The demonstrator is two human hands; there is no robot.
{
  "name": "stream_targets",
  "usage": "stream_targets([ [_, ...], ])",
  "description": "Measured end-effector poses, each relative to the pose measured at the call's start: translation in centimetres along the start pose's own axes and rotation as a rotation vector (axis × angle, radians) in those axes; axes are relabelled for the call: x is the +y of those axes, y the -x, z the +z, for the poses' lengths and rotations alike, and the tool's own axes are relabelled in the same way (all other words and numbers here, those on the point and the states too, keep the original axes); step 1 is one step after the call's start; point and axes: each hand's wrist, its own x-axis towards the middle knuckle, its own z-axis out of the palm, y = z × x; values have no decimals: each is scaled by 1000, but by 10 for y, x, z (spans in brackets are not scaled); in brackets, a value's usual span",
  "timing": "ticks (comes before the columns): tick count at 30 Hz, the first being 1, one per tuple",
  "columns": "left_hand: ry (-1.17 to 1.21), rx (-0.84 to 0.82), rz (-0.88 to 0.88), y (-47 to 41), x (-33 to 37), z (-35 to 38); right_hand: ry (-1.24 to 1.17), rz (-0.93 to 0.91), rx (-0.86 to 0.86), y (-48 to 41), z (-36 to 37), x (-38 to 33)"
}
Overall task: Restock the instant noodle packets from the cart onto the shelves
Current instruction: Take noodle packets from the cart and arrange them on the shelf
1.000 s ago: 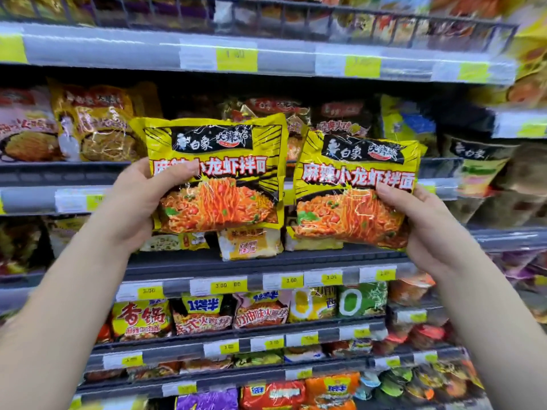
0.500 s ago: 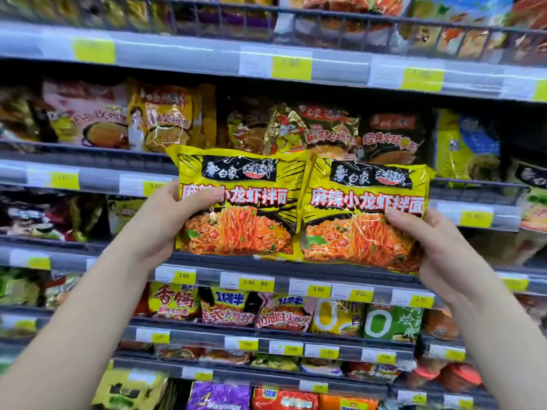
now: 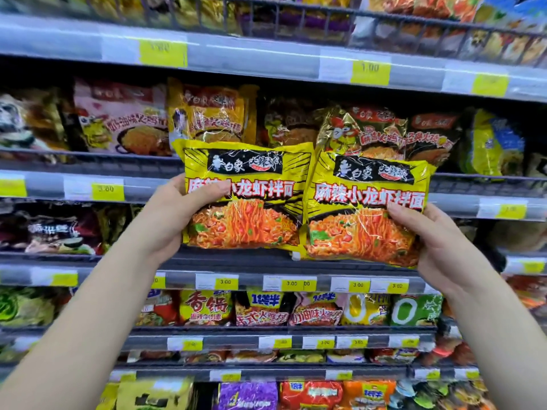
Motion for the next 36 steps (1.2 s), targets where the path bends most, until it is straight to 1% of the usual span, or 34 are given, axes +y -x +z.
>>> stream_targets([
  [8, 3, -17, -33, 5, -3, 3, -23, 4, 3, 7, -6, 4],
  [20, -7, 14, -6, 15, 5, 13, -21, 5, 7, 14, -18, -7],
  [36, -21, 39, 18, 43, 5, 32, -38, 5, -51, 25, -29, -9],
])
